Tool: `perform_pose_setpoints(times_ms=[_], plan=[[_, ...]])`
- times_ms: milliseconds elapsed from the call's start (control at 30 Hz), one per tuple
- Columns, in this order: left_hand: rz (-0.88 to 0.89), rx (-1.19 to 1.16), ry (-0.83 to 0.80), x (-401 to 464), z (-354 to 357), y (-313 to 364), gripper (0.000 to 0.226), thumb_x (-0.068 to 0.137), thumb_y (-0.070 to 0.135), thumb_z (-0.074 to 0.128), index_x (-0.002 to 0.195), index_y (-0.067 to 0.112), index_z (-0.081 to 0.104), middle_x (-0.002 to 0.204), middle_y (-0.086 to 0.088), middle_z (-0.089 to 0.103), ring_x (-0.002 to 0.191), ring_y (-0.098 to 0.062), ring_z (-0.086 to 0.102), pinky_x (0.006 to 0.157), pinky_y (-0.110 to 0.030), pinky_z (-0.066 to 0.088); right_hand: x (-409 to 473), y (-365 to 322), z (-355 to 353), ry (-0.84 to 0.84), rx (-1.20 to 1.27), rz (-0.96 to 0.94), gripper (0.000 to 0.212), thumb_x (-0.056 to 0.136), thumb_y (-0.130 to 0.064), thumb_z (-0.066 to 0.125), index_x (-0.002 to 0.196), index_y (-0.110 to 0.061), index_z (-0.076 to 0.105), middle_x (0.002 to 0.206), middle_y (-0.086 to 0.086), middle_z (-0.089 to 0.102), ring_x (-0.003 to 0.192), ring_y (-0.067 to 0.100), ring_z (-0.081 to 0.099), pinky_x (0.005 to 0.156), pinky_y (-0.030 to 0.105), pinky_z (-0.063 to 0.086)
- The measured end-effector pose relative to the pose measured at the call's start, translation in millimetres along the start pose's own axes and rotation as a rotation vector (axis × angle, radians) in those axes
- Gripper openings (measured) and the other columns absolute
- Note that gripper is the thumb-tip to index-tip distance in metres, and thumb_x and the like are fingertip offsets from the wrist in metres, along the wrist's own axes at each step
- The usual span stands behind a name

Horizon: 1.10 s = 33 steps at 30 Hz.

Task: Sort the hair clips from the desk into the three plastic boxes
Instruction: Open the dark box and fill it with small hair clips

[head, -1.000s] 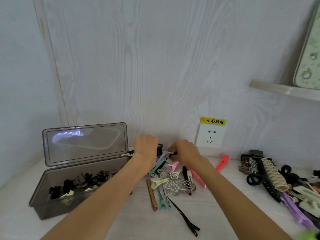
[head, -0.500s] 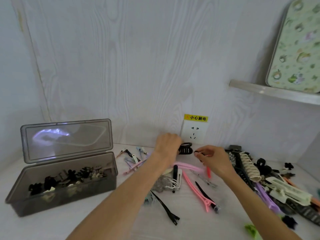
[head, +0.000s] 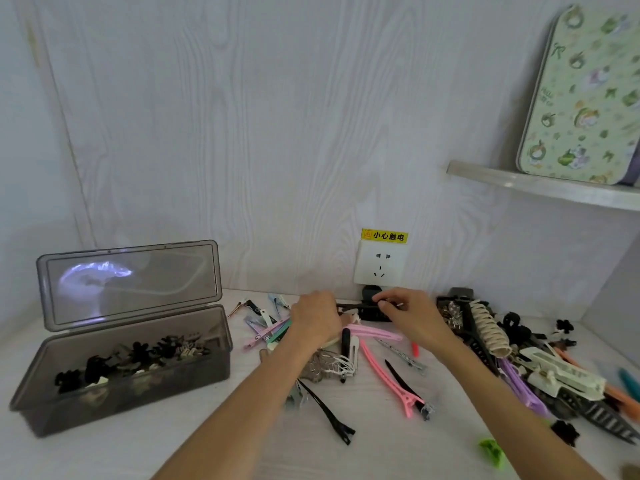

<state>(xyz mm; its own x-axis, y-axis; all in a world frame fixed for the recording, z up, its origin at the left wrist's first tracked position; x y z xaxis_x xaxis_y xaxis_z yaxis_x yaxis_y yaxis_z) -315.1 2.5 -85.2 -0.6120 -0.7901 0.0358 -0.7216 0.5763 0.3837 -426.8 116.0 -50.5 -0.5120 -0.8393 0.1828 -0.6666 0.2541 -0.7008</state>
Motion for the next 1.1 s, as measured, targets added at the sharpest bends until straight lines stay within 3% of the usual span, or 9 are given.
perform_pose_setpoints(times_ms=[100,233,400,467,600,667,767,933,1100], plan=[[-0.024,-0.166,-0.1,3.0,4.6,2.1,0.036,0.082,0.041,0.062,0.104,0.015,0.069,0.098,-0.004,0.069,0.093,-0.021,0.062,0.075,-0.028,0.045,-0.2,0.6,14.7,-0.086,-0.177,-0.028,0.026,0.091,-0.014,0.053,0.114,-0.018,0.064,0.116,0.0,0.066,0.105,0.014,0.058,0.088,0.02,0.04],[-0.052,-0.343,-0.155,5.6,13.7,5.7,0.033,0.074,0.037,0.07,0.094,0.012,0.073,0.083,-0.002,0.067,0.088,-0.02,0.064,0.07,-0.027,0.045,-0.7,4.9,13.0,-0.093,-0.175,0.002,0.03,0.092,-0.011,0.051,0.12,-0.015,0.059,0.119,0.004,0.063,0.092,0.009,0.053,0.067,0.01,0.038],[-0.099,-0.261,-0.096,8.2,18.5,12.9,0.071,0.063,0.065,0.069,0.105,0.008,0.066,0.103,-0.014,0.067,0.097,-0.028,0.063,0.078,-0.035,0.049,2.8,5.2,9.2,-0.101,-0.175,0.045,0.031,0.092,-0.012,0.05,0.121,-0.012,0.061,0.125,0.004,0.062,0.109,0.015,0.058,0.082,0.016,0.038],[-0.108,-0.199,-0.067,6.8,18.1,17.8,0.085,0.058,0.073,0.067,0.107,0.003,0.063,0.104,-0.016,0.066,0.098,-0.03,0.064,0.081,-0.038,0.05,3.2,6.9,8.9,-0.092,-0.129,0.069,0.03,0.092,-0.011,0.051,0.12,-0.01,0.062,0.123,0.006,0.063,0.107,0.015,0.059,0.078,0.015,0.04],[-0.109,-0.208,-0.066,6.6,15.5,23.8,0.065,0.07,0.061,0.067,0.106,0.007,0.061,0.105,-0.011,0.067,0.096,-0.027,0.063,0.078,-0.034,0.048,2.5,11.2,5.6,-0.064,-0.046,0.133,0.024,0.089,-0.011,0.055,0.111,-0.006,0.063,0.113,0.013,0.066,0.091,0.019,0.06,0.078,0.023,0.044],[-0.099,-0.245,-0.112,8.8,14.6,25.5,0.056,0.073,0.053,0.068,0.105,0.008,0.063,0.105,-0.012,0.067,0.097,-0.027,0.063,0.079,-0.033,0.048,3.4,16.1,3.3,-0.055,-0.043,0.176,0.013,0.089,-0.011,0.054,0.091,-0.008,0.066,0.103,0.021,0.069,0.078,0.019,0.056,0.072,0.028,0.043],[-0.083,-0.259,-0.164,7.2,9.9,26.1,0.045,0.073,0.044,0.072,0.104,0.012,0.067,0.105,-0.008,0.067,0.099,-0.023,0.061,0.078,-0.032,0.046,4.3,23.2,1.6,-0.028,0.008,0.219,0.025,0.089,-0.011,0.054,0.065,-0.017,0.057,0.096,0.024,0.07,0.071,0.021,0.055,0.068,0.032,0.045],[-0.04,-0.275,0.031,-3.9,-7.8,18.7,0.021,0.076,0.026,0.074,0.096,0.022,0.071,0.107,-0.001,0.068,0.104,-0.02,0.06,0.078,-0.027,0.041,3.7,24.8,6.3,-0.003,0.047,0.244,0.021,0.086,-0.012,0.058,0.07,-0.023,0.054,0.094,0.018,0.071,0.077,0.023,0.059,0.087,0.044,0.05],[0.048,-0.361,0.14,-20.9,-28.8,14.7,0.025,0.087,0.028,0.063,0.11,0.018,0.066,0.112,-0.004,0.068,0.108,-0.021,0.061,0.088,-0.029,0.043,5.0,17.1,4.0,0.037,0.127,0.226,0.006,0.085,-0.011,0.062,0.091,-0.012,0.063,0.093,0.011,0.069,0.083,0.018,0.06,0.085,0.035,0.05]])
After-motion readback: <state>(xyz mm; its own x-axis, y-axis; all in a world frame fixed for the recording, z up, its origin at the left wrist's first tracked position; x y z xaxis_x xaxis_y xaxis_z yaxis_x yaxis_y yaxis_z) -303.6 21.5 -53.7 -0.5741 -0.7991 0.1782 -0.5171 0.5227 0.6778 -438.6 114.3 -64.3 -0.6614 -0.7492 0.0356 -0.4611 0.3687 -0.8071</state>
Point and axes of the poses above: each hand's wrist, its own x-axis towards the middle knuckle, its own z-axis out of the palm, y = z × x, the point moved 5 cm from there along x, towards the middle knuckle
